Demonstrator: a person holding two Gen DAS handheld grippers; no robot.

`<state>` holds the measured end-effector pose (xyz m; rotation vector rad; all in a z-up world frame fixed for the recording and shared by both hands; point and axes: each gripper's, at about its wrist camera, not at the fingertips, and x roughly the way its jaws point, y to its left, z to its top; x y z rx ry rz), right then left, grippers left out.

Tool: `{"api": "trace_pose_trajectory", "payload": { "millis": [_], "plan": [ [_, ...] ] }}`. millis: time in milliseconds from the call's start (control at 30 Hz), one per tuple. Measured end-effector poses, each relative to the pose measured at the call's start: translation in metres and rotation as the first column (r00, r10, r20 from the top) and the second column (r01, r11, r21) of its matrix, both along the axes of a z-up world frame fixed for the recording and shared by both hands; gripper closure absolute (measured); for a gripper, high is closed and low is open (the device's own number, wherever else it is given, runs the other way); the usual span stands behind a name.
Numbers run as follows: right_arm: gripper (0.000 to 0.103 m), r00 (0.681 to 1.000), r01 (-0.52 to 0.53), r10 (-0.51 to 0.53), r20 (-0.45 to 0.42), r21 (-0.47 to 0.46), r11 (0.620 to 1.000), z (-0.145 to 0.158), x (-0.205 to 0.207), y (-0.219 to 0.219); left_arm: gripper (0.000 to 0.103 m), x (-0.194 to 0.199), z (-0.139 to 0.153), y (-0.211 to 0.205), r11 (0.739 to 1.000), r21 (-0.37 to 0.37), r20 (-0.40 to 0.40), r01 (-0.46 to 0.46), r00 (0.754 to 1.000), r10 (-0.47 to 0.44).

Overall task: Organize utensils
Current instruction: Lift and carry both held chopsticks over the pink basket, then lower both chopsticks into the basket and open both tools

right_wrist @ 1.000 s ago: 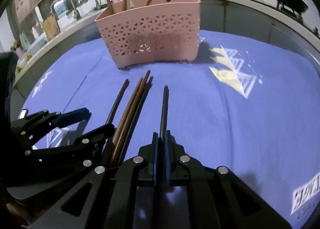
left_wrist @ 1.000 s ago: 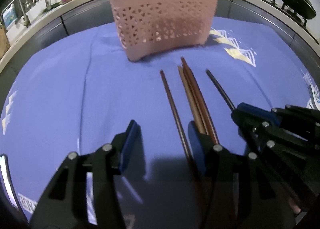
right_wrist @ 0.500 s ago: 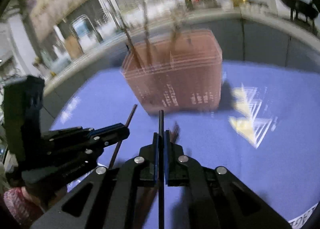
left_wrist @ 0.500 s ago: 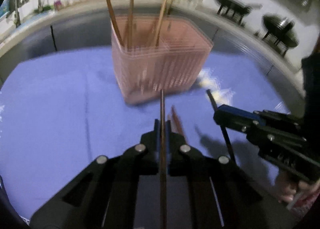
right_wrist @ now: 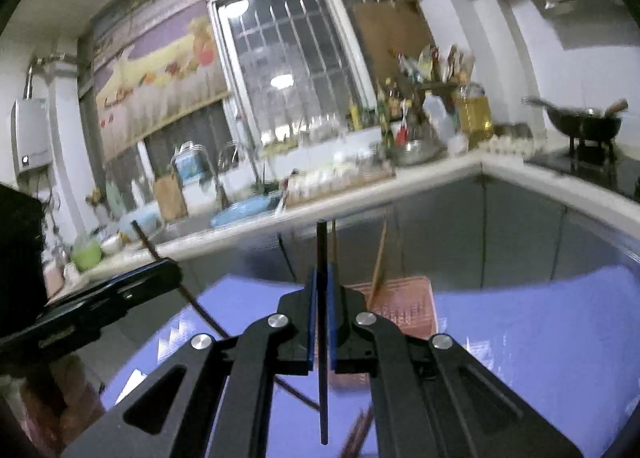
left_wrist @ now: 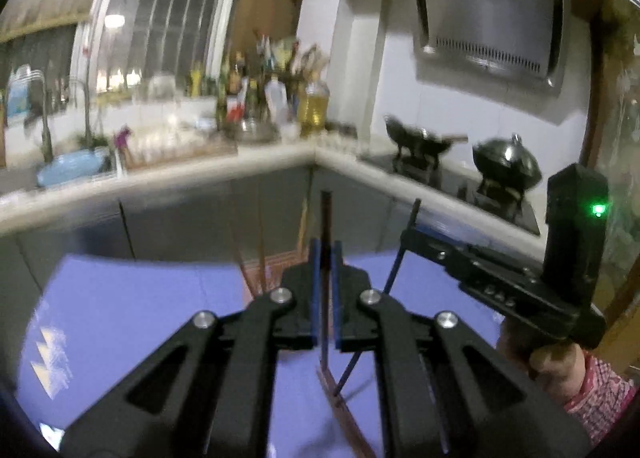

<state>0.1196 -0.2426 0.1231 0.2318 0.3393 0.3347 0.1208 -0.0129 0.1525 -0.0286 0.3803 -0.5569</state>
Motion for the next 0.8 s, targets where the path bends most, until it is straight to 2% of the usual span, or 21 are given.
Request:
{"api": "trace_pose_trajectory", "payload": {
  "millis": [133,267,333,500,633,700,767,800],
  "plan": [
    [0.098,0.998,0.037,-0.036,0.055,-0.021,0.999,0.043,0.035,0.002,0.099,0.03,0.042,-0.005,0.999,-0.012,0.057,-0.045,0.997,0.046],
    [0.098,0.995,0.069,-0.065,0.075,-0.045,0.997,0.055,0.074,0.006,0.099,0.062,0.05,-0.013,0.995,0.01,0.083,-0.098,0.992,0.097],
    [0.098,0.995,0.076,-0.071,0.068,-0.065,0.995,0.046,0.089,0.009,0.099,0.083,0.039,-0.019,0.994,0.028,0.048,-0.104,0.994,0.102],
    [0.098,0.997,0.06,-0.063,-0.036,-0.071,0.996,-0.006,0.117,0.012,0.099,0.119,-0.02,-0.035,0.988,0.11,-0.054,-0.113,0.991,0.119],
    [0.097,0.991,0.032,-0.043,-0.124,-0.088,0.996,-0.044,0.125,0.017,0.097,0.135,-0.068,-0.044,0.977,0.179,-0.157,-0.117,0.977,0.146],
    [0.097,0.989,0.015,-0.027,-0.147,-0.082,0.997,-0.054,0.123,0.021,0.086,0.14,-0.082,-0.047,0.972,0.204,-0.193,-0.12,0.968,0.16],
    [0.096,0.985,-0.005,-0.006,-0.174,-0.064,0.998,-0.057,0.121,0.022,0.071,0.138,-0.084,-0.045,0.968,0.21,-0.195,-0.137,0.964,0.179],
    [0.096,0.985,-0.002,-0.008,-0.173,-0.061,0.998,-0.055,0.118,0.022,0.068,0.134,-0.082,-0.042,0.968,0.199,-0.189,-0.153,0.963,0.191]
  ]
}}
